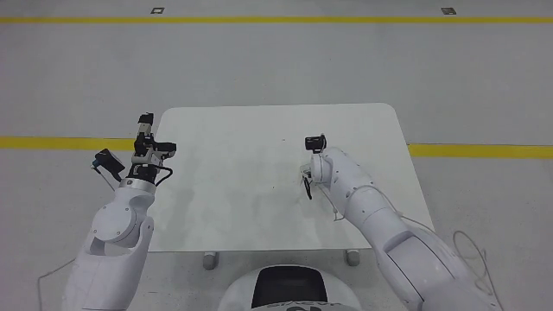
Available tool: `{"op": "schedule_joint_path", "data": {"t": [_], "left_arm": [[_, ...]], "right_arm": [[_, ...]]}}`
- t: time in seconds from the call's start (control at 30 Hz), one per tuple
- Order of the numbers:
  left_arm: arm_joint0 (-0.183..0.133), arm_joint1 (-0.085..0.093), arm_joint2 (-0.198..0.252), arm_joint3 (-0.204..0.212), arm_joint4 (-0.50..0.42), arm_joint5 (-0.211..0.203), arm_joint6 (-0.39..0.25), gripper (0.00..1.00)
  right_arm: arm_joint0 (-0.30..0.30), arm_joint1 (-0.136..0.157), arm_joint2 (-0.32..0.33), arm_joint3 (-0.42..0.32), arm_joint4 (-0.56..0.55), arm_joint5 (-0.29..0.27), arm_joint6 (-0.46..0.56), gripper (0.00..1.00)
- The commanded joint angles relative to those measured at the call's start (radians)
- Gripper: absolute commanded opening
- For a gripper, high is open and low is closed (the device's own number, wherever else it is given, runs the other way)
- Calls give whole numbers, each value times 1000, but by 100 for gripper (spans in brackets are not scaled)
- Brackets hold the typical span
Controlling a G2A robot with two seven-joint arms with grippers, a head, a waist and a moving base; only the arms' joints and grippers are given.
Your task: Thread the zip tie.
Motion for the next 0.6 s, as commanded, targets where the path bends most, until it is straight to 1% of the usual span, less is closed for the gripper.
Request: {"op": "schedule_joint_path", "data": {"t": [0.0, 0.4, 0.43, 0.57], "left_arm": [[0, 0, 0, 0, 0, 0, 0, 100], [0, 0, 0, 0, 0, 0, 0, 100], [0, 0, 0, 0, 0, 0, 0, 100], [0, 0, 0, 0, 0, 0, 0, 100]], "right_arm": [[5, -4, -2, 13, 3, 0, -2, 9], [35, -27, -17, 90, 25, -1, -25, 7], [38, -28, -18, 95, 26, -2, -26, 1], [46, -34, -21, 114, 32, -3, -36, 0]]}}
